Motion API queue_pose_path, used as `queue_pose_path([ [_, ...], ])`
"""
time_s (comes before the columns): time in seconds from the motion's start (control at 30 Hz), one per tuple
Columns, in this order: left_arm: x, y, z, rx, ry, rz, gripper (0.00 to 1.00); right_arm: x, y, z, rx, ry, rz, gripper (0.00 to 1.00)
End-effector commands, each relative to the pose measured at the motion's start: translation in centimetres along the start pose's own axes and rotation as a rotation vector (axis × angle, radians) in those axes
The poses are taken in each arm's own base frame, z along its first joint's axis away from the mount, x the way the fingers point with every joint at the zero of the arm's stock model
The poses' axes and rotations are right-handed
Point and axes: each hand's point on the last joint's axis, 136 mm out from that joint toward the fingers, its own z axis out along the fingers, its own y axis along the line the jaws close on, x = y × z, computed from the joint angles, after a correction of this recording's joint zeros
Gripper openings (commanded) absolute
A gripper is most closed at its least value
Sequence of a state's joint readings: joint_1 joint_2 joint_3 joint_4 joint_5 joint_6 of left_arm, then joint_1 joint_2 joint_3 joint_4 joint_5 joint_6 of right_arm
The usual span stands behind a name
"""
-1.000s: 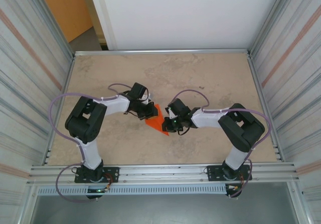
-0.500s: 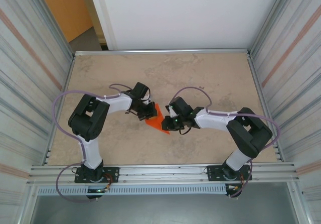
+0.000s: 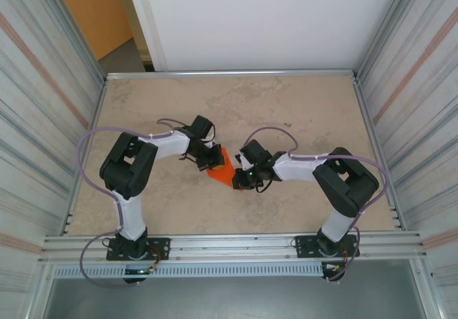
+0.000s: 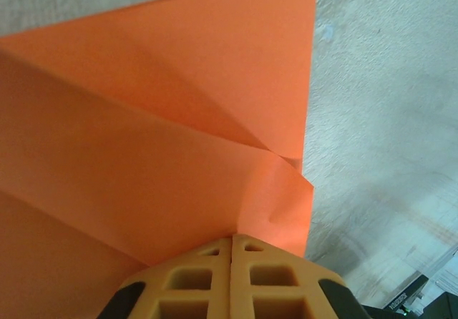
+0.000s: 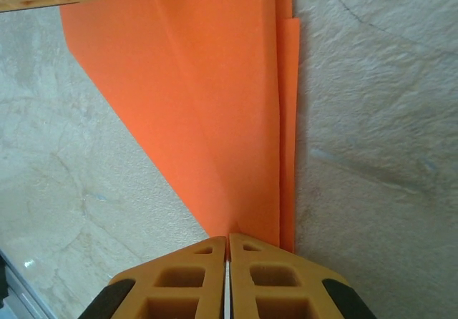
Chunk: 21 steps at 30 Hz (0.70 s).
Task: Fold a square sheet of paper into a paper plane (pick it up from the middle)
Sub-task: Fourth fold the wing at the center of the table.
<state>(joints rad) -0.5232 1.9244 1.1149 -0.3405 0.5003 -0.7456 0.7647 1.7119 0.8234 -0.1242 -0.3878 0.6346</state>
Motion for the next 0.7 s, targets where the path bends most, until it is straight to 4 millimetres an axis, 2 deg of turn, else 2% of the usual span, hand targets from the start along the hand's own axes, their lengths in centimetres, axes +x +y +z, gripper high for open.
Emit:
queue_pose_path([
  [0.0,1.8,10.1,2.7,-0.336,0.044,-0.115,0.05,1.1,-1.4,0.6,0.032,0.061,0.002,0.1],
  [0.23,2.1,11.3,2.9,-0.361,0.055,-0.127,0.05,4.4,-3.2,0.9,0.006,0.139,0.056,0.08],
  [0.43,2.1,11.5,3.0,-0.36,0.06,-0.133,0.05,6.5,-3.9,-0.4,-0.031,0.124,0.097,0.09],
  [0.57,1.8,11.0,3.0,-0.344,0.057,-0.127,0.05,6.3,-4.0,-2.0,-0.04,0.066,0.097,0.1],
  [0.67,1.8,10.5,3.0,-0.324,0.059,-0.121,0.05,4.8,-2.8,-3.5,-0.048,-0.002,0.064,0.12],
])
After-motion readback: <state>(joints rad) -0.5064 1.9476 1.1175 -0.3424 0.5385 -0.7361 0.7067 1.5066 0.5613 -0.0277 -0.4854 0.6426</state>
